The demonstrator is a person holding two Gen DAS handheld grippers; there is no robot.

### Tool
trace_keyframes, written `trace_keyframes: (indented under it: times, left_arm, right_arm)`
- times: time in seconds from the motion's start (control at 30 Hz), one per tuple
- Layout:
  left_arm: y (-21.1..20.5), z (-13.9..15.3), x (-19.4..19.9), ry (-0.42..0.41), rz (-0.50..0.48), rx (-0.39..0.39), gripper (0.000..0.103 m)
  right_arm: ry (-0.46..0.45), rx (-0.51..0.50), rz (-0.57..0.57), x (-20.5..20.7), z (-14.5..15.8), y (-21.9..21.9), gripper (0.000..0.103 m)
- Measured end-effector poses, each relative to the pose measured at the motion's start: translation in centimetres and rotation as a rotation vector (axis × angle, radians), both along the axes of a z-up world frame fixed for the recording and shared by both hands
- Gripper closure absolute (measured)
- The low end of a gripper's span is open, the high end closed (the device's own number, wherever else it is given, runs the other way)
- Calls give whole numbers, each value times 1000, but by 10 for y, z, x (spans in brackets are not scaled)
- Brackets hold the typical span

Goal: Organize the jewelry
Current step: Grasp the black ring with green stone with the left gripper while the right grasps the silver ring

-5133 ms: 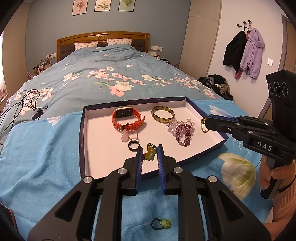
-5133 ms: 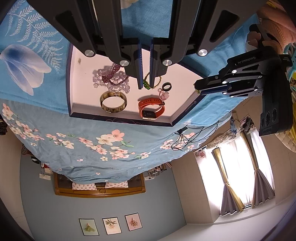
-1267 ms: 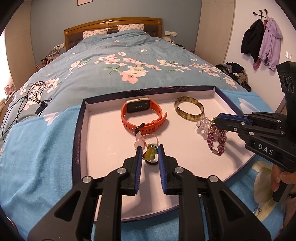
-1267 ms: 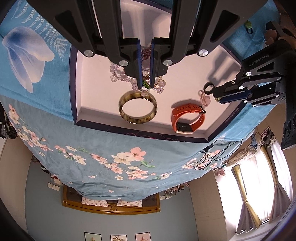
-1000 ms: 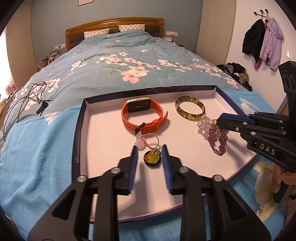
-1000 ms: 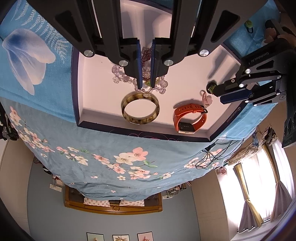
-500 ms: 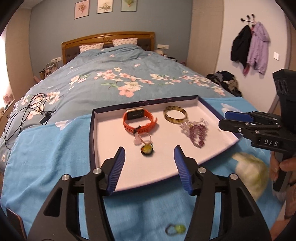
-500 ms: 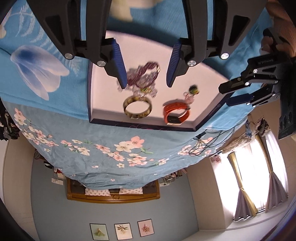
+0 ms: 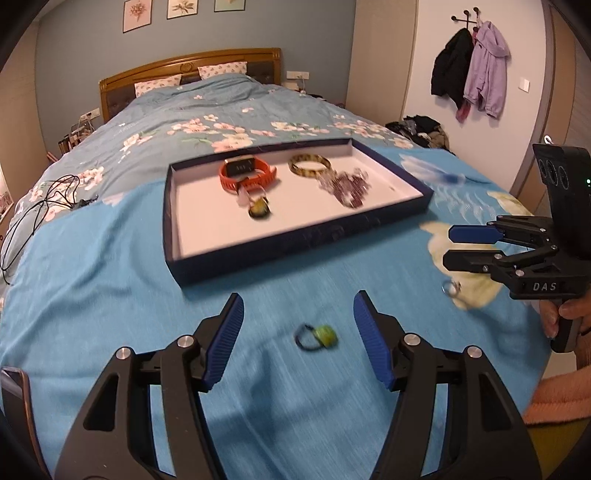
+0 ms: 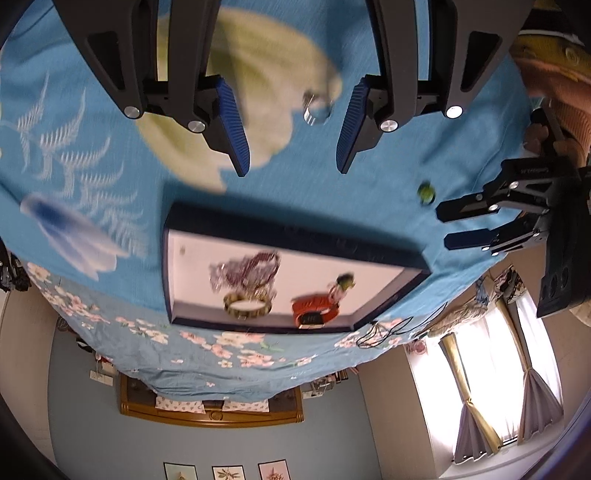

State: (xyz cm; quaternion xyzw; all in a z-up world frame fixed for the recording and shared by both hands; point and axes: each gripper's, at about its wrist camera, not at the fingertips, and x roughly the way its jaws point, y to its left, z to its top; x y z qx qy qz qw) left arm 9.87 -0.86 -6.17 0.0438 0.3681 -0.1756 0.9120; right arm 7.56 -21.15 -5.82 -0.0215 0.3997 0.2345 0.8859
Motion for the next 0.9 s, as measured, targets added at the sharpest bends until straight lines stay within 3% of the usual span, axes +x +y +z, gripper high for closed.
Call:
trace_keyframes:
  times: [0.27,0.53,0.9]
  left_arm:
    - [-7,-9,-12,29,-10,12,42]
    - [-10,-11,-7,46,-2,5,43]
    - [-15,-15,-1,70,10,12,46]
  right_arm:
    - [21,-20,5,-18,-10,8,57]
    - [13,-69,6,-20,-13,19,64]
    - [2,-92,-3,-21,-13,18,87]
